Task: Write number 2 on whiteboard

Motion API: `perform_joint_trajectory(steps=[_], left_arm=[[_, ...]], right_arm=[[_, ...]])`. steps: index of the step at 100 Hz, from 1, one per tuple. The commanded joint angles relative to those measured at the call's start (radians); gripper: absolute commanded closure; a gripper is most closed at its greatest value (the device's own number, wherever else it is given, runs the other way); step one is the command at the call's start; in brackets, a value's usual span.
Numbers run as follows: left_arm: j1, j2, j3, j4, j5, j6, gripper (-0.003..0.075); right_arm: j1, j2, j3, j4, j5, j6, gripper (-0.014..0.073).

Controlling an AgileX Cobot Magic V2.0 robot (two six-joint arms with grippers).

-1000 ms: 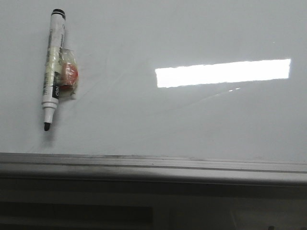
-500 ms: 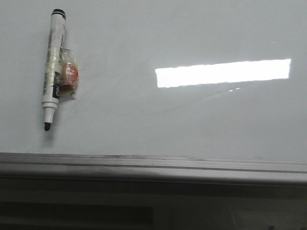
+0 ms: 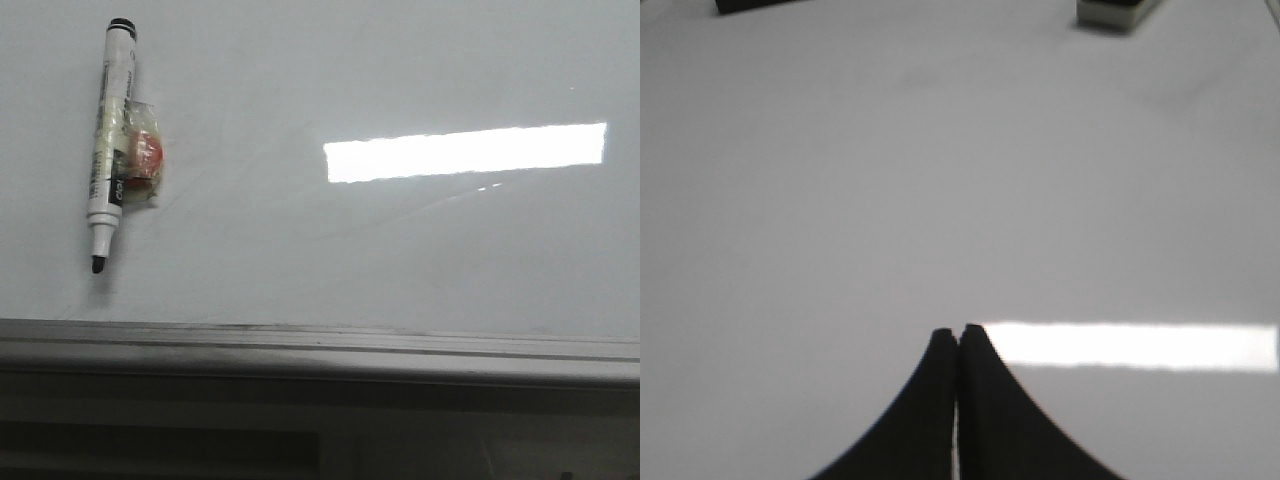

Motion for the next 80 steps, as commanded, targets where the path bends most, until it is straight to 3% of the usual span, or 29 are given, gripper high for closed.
perform_joint_trajectory(steps=[1, 8, 24, 38, 53, 58, 70, 80], left_arm=[[-0.001, -0.026, 0.008, -0.041, -0.076, -0.009, 0.0740], [-0.001, -0.016, -0.028, -0.041, -0.046, -0.009, 0.0740], [0.017, 0.108, -0.182, 0.056, 0.046, -0.009, 0.0740], [0.017, 0.243, -0.274, 0.057, 0.054, -0.009, 0.0739], [-0.005, 0.327, -0.332, 0.024, 0.120, -0.009, 0.0731], [-0.025, 0.337, -0.335, 0.005, 0.123, -0.009, 0.0696], [-0.073, 0.346, -0.331, -0.035, 0.086, -0.009, 0.0528], [-0.100, 0.358, -0.313, -0.038, -0.019, -0.009, 0.0472]], right_arm=[[-0.006, -0.020, -0.037, 0.010, 0.144, 0.052, 0.0654], [-0.006, 0.002, -0.106, 0.055, 0.340, 0.057, 0.0653], [-0.006, 0.146, -0.253, 0.069, 0.492, 0.055, 0.0653], [-0.006, 0.289, -0.310, 0.125, 0.505, 0.055, 0.0654], [-0.006, 0.366, -0.309, 0.274, 0.430, 0.055, 0.0652], [-0.006, 0.377, -0.309, 0.295, 0.416, 0.055, 0.0650], [-0.006, 0.384, -0.309, 0.295, 0.410, 0.055, 0.0638], [-0.006, 0.384, -0.301, 0.297, 0.408, 0.055, 0.0638]])
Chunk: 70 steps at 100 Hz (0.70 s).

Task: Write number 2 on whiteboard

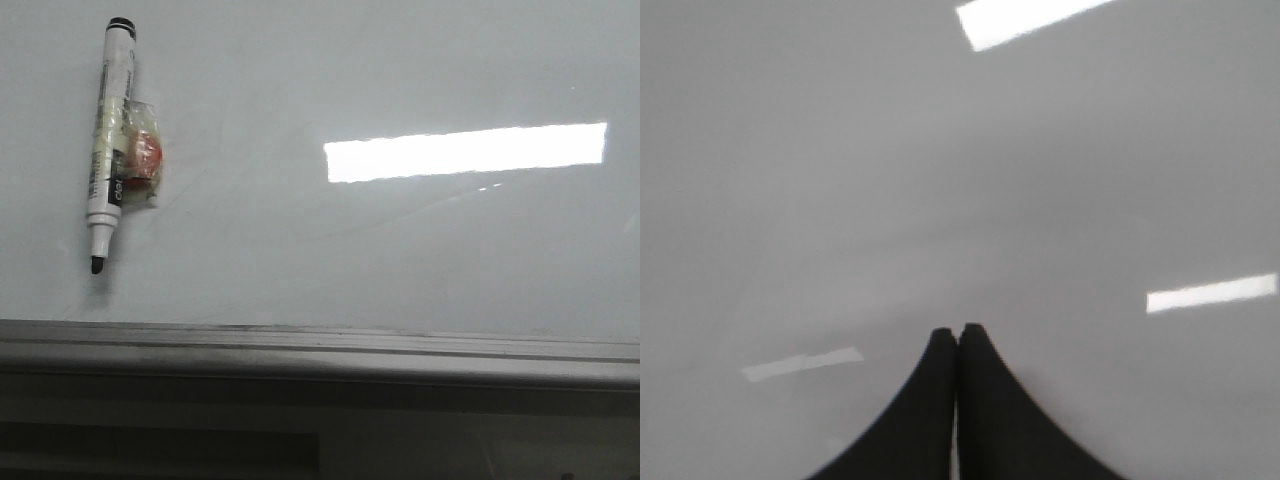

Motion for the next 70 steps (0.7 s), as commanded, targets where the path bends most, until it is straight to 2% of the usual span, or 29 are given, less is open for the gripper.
perform_joint_trajectory(steps=[1, 6, 17, 29, 38, 55, 70], left_arm=[[-0.028, 0.026, -0.015, -0.019, -0.160, -0.009, 0.0471], [-0.038, 0.035, -0.015, -0.015, -0.180, -0.009, 0.0453], [-0.073, 0.058, -0.021, 0.005, -0.166, -0.009, 0.0360], [-0.175, 0.071, -0.021, 0.005, -0.150, -0.009, 0.0262], [-0.279, 0.072, -0.021, -0.033, -0.163, -0.009, 0.0260], [-0.479, 0.107, -0.021, -0.105, -0.145, -0.009, 0.0260], [-0.594, 0.212, -0.021, -0.221, -0.193, -0.009, 0.0260]], right_arm=[[-0.006, 0.015, -0.030, 0.011, -0.084, -0.001, 0.0638], [-0.006, 0.015, -0.030, 0.015, -0.080, -0.001, 0.0638], [-0.006, 0.013, -0.030, 0.007, -0.072, -0.037, 0.0638], [-0.006, 0.011, -0.032, 0.006, -0.066, -0.127, 0.0638], [-0.006, 0.011, -0.042, 0.006, -0.031, -0.151, 0.0638], [-0.006, 0.011, -0.042, 0.006, -0.052, -0.160, 0.0638], [-0.006, 0.011, -0.042, 0.006, -0.081, -0.161, 0.0638]])
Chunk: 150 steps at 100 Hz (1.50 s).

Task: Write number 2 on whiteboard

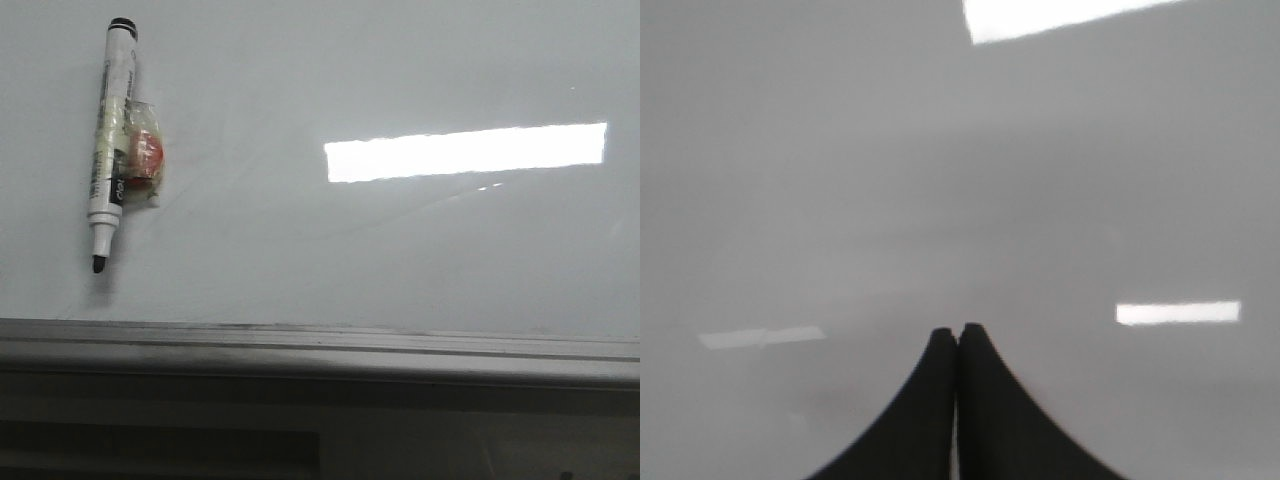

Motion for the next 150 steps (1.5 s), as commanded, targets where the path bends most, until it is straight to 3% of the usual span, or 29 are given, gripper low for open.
perform_joint_trajectory(steps=[1, 37, 69, 90, 107, 132, 141, 150], left_arm=[[-0.062, 0.078, -0.030, -0.087, -0.110, -0.009, 0.0260], [-0.267, 0.407, -0.030, -0.164, -0.318, -0.009, 0.0260], [-0.275, 0.557, -0.036, -0.199, -0.417, -0.009, 0.0284], [-0.275, 0.593, -0.048, -0.199, -0.422, -0.009, 0.0424], [-0.275, 0.607, -0.048, -0.198, -0.407, -0.009, 0.0743], [-0.275, 0.586, -0.048, -0.091, -0.384, -0.009, 0.0739], [-0.275, 0.566, -0.048, -0.062, -0.384, -0.009, 0.0739], [-0.275, 0.535, -0.048, -0.002, -0.384, -0.009, 0.0739]], right_arm=[[-0.006, 0.011, -0.038, -0.002, -0.100, -0.018, 0.0638], [-0.006, 0.011, -0.038, -0.002, -0.102, -0.018, 0.0638], [-0.006, 0.011, -0.038, -0.002, -0.102, -0.018, 0.0638], [-0.006, 0.011, -0.038, -0.002, -0.097, -0.018, 0.0638], [-0.006, 0.011, -0.038, -0.002, -0.080, -0.018, 0.0638], [0.021, 0.011, -0.137, -0.002, 0.064, -0.087, 0.0638], [0.088, 0.011, -0.195, -0.002, 0.080, -0.121, 0.0638], [0.231, 0.015, -0.246, -0.002, 0.090, -0.131, 0.0638]])
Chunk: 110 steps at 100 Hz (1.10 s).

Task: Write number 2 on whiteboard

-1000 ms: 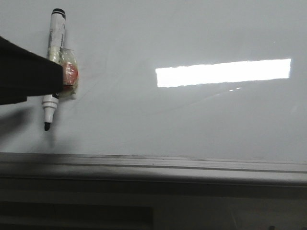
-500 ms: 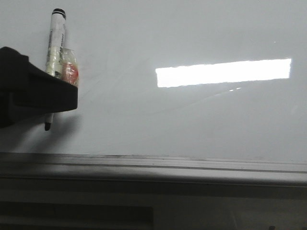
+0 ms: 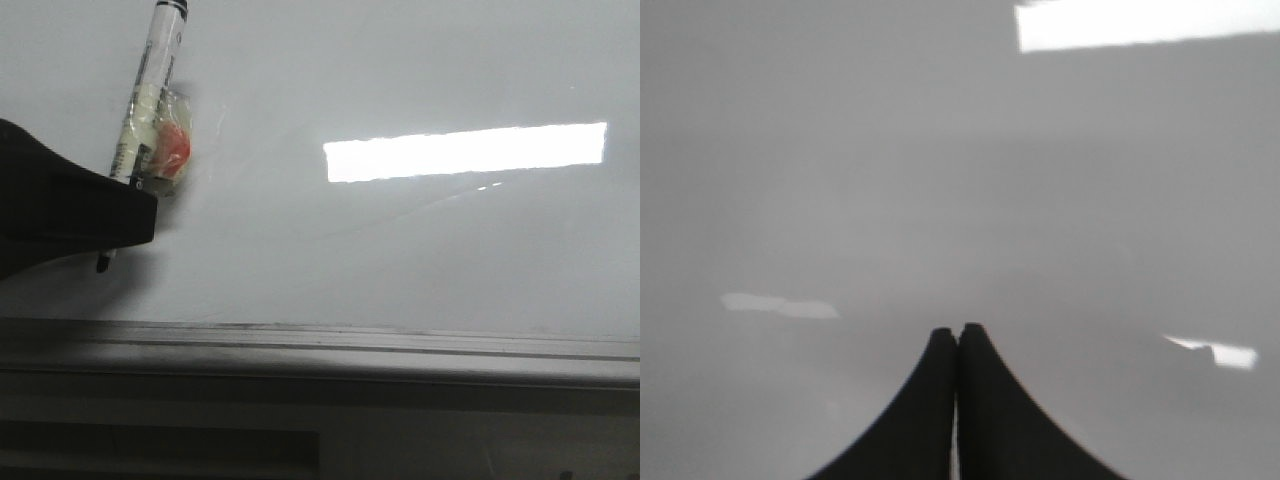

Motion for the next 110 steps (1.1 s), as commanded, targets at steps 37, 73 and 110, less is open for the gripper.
perform_joint_trajectory(steps=[37, 73, 110], left_arm=[[-0.005, -0.178, -0.029, 0.628, 0.057, -0.007, 0.0739], [-0.005, -0.198, -0.029, 0.892, 0.117, -0.007, 0.0739], [-0.005, -0.198, -0.029, 0.975, 0.062, -0.007, 0.0739]], right_arm=[[0.568, 0.168, -0.121, -0.002, -0.079, -0.115, 0.0636], [0.863, 0.455, -0.273, -0.004, -0.090, -0.268, 0.0241], [0.872, 0.614, -0.387, -0.004, -0.131, -0.268, 0.0205]])
